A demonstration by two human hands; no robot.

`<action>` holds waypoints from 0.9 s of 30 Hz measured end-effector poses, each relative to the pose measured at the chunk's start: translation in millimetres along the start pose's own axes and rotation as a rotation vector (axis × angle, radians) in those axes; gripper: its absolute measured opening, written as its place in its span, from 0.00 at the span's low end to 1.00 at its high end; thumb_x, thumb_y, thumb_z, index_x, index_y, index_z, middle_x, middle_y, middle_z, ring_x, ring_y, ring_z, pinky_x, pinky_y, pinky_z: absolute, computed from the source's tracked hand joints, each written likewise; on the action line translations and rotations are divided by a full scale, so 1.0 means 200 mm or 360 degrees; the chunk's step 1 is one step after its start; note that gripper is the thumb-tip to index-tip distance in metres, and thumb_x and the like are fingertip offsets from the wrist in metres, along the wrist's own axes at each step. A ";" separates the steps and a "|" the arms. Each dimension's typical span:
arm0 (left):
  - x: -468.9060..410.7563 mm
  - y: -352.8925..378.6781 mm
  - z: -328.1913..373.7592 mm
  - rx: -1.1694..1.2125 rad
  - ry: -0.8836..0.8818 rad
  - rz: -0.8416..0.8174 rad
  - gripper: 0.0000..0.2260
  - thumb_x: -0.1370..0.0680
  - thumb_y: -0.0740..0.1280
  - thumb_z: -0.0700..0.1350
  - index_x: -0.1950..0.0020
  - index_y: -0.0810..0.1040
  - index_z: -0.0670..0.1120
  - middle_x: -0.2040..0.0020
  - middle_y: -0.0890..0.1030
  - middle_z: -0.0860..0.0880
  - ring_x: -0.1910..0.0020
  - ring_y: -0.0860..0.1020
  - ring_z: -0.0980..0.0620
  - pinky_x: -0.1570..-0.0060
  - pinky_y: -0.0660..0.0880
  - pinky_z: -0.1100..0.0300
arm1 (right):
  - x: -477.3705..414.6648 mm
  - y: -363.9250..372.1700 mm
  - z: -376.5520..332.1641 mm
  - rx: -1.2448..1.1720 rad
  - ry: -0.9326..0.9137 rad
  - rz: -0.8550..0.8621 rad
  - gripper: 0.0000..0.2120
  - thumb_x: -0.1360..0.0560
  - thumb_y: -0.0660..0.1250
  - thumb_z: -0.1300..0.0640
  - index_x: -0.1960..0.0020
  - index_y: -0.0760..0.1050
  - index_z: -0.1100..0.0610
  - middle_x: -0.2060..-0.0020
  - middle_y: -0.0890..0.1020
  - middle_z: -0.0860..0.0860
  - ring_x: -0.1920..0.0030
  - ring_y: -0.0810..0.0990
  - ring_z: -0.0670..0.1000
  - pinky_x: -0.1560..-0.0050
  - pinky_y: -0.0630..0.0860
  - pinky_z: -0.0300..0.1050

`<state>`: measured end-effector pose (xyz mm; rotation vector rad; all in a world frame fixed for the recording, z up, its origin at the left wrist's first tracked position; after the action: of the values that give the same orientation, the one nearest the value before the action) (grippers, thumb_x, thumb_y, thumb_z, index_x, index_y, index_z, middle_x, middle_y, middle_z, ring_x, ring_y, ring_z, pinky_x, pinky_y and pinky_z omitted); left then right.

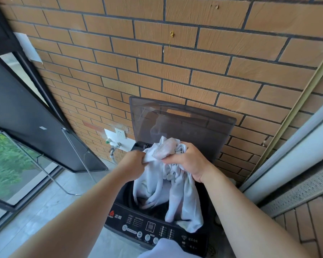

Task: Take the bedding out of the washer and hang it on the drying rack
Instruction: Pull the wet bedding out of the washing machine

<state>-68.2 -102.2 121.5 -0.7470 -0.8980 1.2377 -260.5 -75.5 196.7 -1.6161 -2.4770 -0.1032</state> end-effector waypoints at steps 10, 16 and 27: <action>0.00 -0.16 0.12 0.0282 -0.0040 0.0307 0.09 0.18 0.58 0.40 0.51 0.77 0.41 0.63 0.79 0.46 0.65 0.76 0.44 0.69 0.68 0.57 | -0.01 -0.10 0.09 0.0181 0.0084 0.0285 0.22 0.34 0.81 0.61 0.42 0.80 0.49 0.50 0.87 0.49 0.46 0.85 0.49 0.39 0.80 0.50; 0.04 -0.38 0.44 0.0797 0.0257 0.0129 0.13 0.25 0.61 0.34 0.46 0.76 0.49 0.71 0.73 0.56 0.74 0.69 0.58 0.73 0.66 0.67 | -0.03 0.00 0.11 0.0124 0.0168 -0.0174 0.39 0.35 0.81 0.65 0.29 0.73 0.44 0.41 0.84 0.51 0.41 0.82 0.48 0.37 0.78 0.47; 0.02 -0.04 0.03 -0.0031 -0.0113 -0.0232 0.12 0.16 0.60 0.51 0.55 0.74 0.45 0.65 0.73 0.50 0.66 0.73 0.50 0.70 0.64 0.58 | -0.06 -0.09 0.02 -0.0001 -0.0038 0.0159 0.13 0.32 0.77 0.70 0.50 0.82 0.60 0.57 0.86 0.52 0.52 0.85 0.49 0.50 0.80 0.41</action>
<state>-70.4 -99.1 131.7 -0.6449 -1.0063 1.1333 -272.5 -92.6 192.1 -1.7475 -2.4085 -0.0717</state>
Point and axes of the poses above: each hand's wrist, its own x-axis away from the middle knuckle, its own y-axis out of the palm, z = x × y, the point moved 5 cm from there along -x, towards the middle knuckle
